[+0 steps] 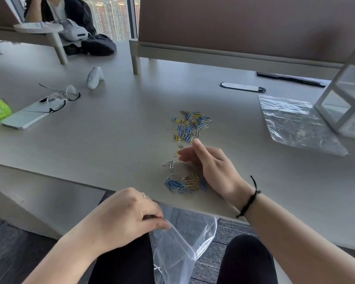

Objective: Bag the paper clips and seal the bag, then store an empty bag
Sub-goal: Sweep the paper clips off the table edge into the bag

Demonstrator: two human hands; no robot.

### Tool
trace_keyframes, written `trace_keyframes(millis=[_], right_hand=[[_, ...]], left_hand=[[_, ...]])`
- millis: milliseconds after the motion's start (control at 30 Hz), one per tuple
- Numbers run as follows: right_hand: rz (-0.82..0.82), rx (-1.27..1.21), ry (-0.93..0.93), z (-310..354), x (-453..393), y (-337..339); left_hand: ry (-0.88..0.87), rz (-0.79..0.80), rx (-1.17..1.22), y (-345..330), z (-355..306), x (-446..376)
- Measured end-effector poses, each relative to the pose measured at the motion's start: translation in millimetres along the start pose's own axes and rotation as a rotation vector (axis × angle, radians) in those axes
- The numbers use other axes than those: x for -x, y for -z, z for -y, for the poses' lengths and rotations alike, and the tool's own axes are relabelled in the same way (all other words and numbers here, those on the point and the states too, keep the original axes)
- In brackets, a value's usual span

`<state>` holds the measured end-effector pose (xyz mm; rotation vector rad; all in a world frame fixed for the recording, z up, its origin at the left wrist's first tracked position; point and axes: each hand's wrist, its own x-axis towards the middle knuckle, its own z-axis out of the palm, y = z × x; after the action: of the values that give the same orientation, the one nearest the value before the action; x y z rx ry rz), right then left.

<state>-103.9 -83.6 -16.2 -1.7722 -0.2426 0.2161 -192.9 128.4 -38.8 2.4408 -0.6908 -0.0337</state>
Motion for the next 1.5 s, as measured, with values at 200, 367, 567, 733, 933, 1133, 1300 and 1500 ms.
trace_keyframes(millis=[200, 367, 567, 733, 933, 1133, 1300, 1500], right_hand=[[0.204, -0.116, -0.027, 4.7, 22.3, -13.1], [0.22, -0.28, -0.106, 5.4, 39.0, -11.5], [0.238, -0.434, -0.17, 1.1, 59.6, -11.8], [0.226, -0.495, -0.168, 6.9, 52.2, -3.8], [0.104, -0.414, 0.042, 12.3, 16.0, -14.8], [0.116, -0.086, 0.088, 18.9, -36.7, -39.7], [0.266, 0.0, 0.054, 12.7, -38.4, -53.3], [0.48, -0.257, -0.091, 8.8, -4.7, -37.1]], left_hand=[[-0.023, -0.007, 0.023, 2.4, 2.4, 0.6], [-0.034, -0.004, 0.027, 4.0, 2.2, -0.1], [-0.025, 0.001, 0.03, 3.4, 2.3, -0.3], [-0.011, 0.01, 0.039, 3.8, 2.1, 0.0], [-0.01, 0.009, 0.051, 2.9, 3.4, 0.7], [0.002, -0.01, 0.043, 5.9, 3.8, 2.5], [0.013, -0.016, 0.042, 12.1, 4.2, 5.0], [0.001, -0.012, 0.06, 15.2, 8.1, 5.7]])
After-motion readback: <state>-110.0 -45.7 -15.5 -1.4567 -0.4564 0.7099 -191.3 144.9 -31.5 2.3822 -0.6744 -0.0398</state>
